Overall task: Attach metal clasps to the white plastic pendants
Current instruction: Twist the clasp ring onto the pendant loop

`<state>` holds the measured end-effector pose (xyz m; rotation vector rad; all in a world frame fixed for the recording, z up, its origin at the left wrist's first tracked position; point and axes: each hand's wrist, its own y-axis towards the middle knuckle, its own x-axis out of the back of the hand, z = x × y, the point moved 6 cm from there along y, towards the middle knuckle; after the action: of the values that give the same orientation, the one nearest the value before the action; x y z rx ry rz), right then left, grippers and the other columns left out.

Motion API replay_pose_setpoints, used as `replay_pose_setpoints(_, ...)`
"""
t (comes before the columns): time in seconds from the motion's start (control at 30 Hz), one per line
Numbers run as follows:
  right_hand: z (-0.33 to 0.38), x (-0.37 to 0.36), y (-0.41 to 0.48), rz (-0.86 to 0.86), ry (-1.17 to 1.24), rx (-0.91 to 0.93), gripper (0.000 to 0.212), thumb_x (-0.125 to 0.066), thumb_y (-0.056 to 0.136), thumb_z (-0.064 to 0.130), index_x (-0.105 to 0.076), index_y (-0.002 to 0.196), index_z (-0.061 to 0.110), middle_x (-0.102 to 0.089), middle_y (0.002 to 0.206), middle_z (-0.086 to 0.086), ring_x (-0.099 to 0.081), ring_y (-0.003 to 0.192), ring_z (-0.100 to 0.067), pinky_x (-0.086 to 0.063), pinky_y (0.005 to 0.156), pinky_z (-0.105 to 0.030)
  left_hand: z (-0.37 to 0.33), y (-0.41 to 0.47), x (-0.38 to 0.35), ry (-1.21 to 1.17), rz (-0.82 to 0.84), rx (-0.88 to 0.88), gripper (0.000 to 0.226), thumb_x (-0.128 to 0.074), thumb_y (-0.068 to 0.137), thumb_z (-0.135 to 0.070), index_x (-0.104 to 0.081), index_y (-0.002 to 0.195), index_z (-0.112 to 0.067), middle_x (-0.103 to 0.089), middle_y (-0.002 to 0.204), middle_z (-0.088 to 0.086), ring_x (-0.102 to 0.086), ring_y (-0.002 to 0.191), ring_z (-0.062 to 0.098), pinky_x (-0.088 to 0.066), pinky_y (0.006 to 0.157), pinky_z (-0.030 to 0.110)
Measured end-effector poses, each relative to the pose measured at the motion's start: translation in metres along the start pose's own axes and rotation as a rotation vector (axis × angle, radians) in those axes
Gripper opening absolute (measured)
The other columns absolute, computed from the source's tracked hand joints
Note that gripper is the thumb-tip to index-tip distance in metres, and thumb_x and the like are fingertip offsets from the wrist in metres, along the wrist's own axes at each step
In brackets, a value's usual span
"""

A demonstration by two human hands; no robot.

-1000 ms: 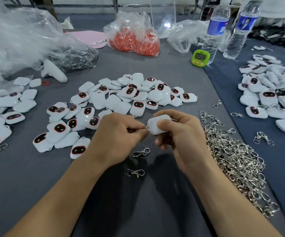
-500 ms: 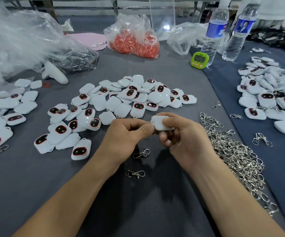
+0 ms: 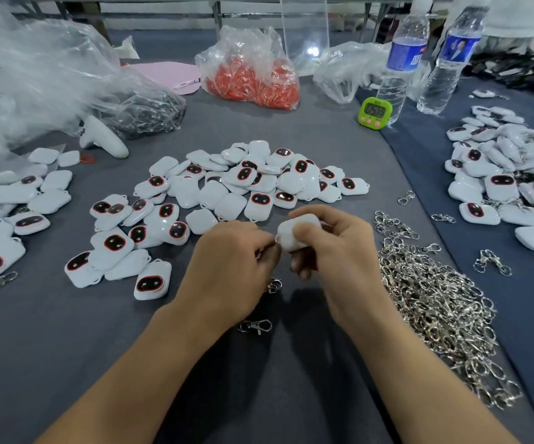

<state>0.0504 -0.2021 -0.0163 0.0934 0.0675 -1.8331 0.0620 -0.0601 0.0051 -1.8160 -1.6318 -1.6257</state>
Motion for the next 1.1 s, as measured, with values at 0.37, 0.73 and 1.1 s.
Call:
replay_pose_setpoints(0.37, -0.013, -0.005, 0.001, 0.071, 0.468, -0.322, 0.032, -0.051, 0.093, 0.0, -0.077, 0.075, 0.009, -0.064, 0.062, -0.012, -0.047, 0.038, -0.012, -0.031, 0.036, -0.019, 0.009, 0.0, -0.016, -0.817, 0.049, 0.382, 0.026, -0.063, 0.083, -0.025, -0.068, 0.059, -0.017, -0.045, 0.048, -0.002, -0.041, 0.05, 0.004, -0.033, 0.049, 0.014)
replay_pose_setpoints(0.73, 0.004, -0.004, -0.007, -0.021, -0.225, 0.163, 0.019, -0.063, 0.089, 0.005, -0.076, 0.088, 0.02, -0.065, 0.062, -0.007, -0.049, 0.047, -0.012, -0.04, 0.045, -0.023, -0.003, 0.003, -0.007, 0.023, 0.153, -0.101, 0.024, -0.064, 0.09, -0.021, -0.058, 0.066, -0.018, -0.053, 0.065, -0.001, -0.048, 0.064, 0.022, -0.033, 0.062, 0.034)
replay_pose_setpoints(1.1, -0.015, 0.004, 0.006, -0.034, 0.238, -0.262, 0.02, -0.052, 0.097, 0.004, -0.072, 0.093, 0.006, -0.062, 0.06, -0.009, -0.041, 0.035, -0.012, -0.027, 0.036, -0.019, 0.016, -0.001, -0.028, -0.67, 0.165, 0.328, 0.023, -0.063, 0.086, -0.033, -0.071, 0.065, -0.027, -0.05, 0.052, -0.009, -0.043, 0.051, 0.006, -0.036, 0.05, 0.02)
